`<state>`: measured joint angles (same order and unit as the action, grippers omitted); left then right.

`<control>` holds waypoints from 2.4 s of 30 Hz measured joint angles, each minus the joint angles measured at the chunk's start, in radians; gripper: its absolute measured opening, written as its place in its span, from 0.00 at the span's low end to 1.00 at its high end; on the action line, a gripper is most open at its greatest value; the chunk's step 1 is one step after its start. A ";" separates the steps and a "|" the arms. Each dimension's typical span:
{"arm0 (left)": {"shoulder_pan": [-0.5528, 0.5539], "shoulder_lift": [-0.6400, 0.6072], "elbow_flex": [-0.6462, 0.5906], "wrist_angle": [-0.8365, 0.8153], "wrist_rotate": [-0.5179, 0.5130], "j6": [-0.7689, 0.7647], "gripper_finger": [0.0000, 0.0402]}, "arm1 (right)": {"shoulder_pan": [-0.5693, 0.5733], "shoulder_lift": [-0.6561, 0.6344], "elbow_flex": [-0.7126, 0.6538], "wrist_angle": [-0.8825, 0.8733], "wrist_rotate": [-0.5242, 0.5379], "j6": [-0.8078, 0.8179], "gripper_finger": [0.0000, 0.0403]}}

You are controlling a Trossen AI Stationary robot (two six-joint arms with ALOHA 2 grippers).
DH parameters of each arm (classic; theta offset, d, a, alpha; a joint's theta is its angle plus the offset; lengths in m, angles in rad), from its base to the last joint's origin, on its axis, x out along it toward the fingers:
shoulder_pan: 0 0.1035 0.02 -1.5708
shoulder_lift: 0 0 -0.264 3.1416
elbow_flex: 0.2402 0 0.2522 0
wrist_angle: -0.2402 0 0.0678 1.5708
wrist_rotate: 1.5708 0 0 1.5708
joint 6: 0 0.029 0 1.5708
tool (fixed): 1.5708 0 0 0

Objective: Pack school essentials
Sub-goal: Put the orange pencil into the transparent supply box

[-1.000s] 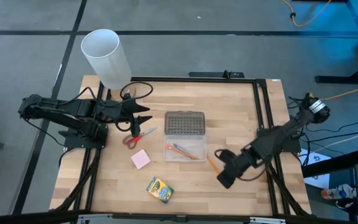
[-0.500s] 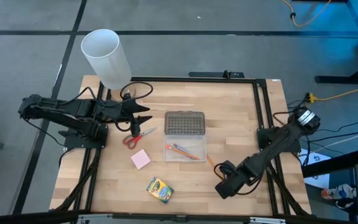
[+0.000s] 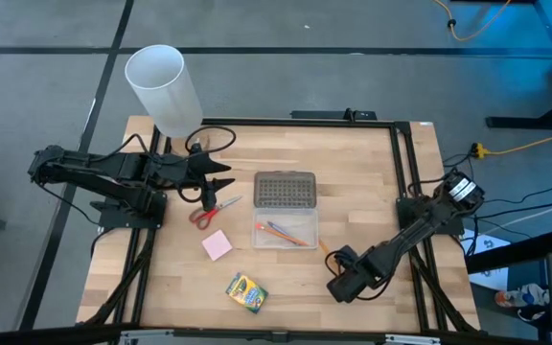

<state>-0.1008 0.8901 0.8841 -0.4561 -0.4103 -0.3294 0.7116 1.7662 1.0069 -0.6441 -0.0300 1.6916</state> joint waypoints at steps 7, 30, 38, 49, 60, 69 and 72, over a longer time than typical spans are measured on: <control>0.000 0.000 0.000 0.000 0.000 0.000 0.43 | -0.005 0.032 0.005 0.009 -0.044 -0.020 0.31; 0.000 0.000 0.000 0.000 0.000 0.000 0.43 | -0.043 -0.016 0.007 -0.072 -0.145 0.250 0.05; 0.000 0.000 0.000 -0.001 0.001 0.000 0.43 | -0.066 -0.115 0.117 -0.302 -0.016 0.262 0.05; 0.000 0.000 0.000 0.000 0.001 0.000 0.43 | -0.303 -0.124 0.233 -0.326 0.041 -0.242 0.05; 0.000 0.000 0.000 0.001 0.001 0.000 0.43 | -0.506 -0.039 0.235 -0.012 -0.022 -0.621 0.05; 0.000 0.000 0.000 0.001 0.001 -0.001 0.43 | -0.528 0.028 0.235 -0.040 -0.101 -0.753 0.05; 0.000 0.000 0.000 0.001 0.000 0.000 0.43 | -0.528 0.028 0.235 -0.042 -0.104 -0.786 0.09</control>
<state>-0.1009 0.8898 0.8841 -0.4549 -0.4099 -0.3298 0.1841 1.7939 1.2419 -0.6858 -0.1342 0.9052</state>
